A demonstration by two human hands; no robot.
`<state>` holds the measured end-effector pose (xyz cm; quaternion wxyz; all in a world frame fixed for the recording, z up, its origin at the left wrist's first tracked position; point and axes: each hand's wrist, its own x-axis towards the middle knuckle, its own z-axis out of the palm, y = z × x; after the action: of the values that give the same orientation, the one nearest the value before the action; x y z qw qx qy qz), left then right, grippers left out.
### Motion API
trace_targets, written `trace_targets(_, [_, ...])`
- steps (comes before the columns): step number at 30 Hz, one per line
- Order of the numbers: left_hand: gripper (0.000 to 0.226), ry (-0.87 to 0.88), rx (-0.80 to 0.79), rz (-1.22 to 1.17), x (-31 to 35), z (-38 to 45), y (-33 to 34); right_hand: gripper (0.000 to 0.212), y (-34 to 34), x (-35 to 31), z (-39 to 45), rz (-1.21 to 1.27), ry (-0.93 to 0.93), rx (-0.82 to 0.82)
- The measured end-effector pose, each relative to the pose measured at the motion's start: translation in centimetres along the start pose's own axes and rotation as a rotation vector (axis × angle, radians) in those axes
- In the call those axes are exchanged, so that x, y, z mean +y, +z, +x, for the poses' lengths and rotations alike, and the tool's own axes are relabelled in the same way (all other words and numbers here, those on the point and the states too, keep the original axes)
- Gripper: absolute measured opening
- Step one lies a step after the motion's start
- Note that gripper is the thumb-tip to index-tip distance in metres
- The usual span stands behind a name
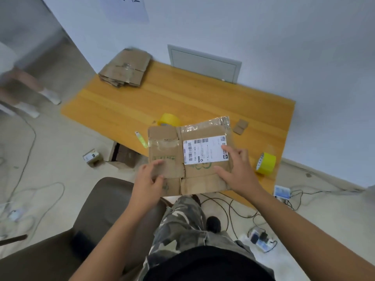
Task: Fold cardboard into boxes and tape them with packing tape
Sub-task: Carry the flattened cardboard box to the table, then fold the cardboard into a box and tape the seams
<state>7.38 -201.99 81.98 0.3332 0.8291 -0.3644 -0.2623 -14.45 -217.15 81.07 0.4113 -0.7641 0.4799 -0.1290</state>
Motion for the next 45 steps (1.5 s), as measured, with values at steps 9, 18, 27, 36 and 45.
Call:
trace_targets(9, [0.042,-0.044,-0.008,0.02,0.4,4.0,-0.7,0.066,1.6,-0.1,3.9,-0.037,0.014,-0.056])
trace_targets(18, [0.041,0.005,-0.065,-0.016,-0.3,14.4,-2.9,0.062,3.4,-3.3,12.7,-0.047,0.029,0.045])
trace_targets(27, [0.036,0.094,-0.135,0.011,-4.9,36.8,-11.7,0.065,12.1,-13.4,31.3,-0.102,0.162,0.131])
trace_targets(36, [0.036,0.061,-0.256,0.121,-10.7,52.8,-18.0,0.066,21.4,-20.7,41.7,-0.113,0.352,0.127])
trace_targets(45, [0.032,-0.01,-0.25,0.211,-18.8,54.5,-14.1,0.065,30.4,-16.9,43.8,-0.063,0.434,0.07])
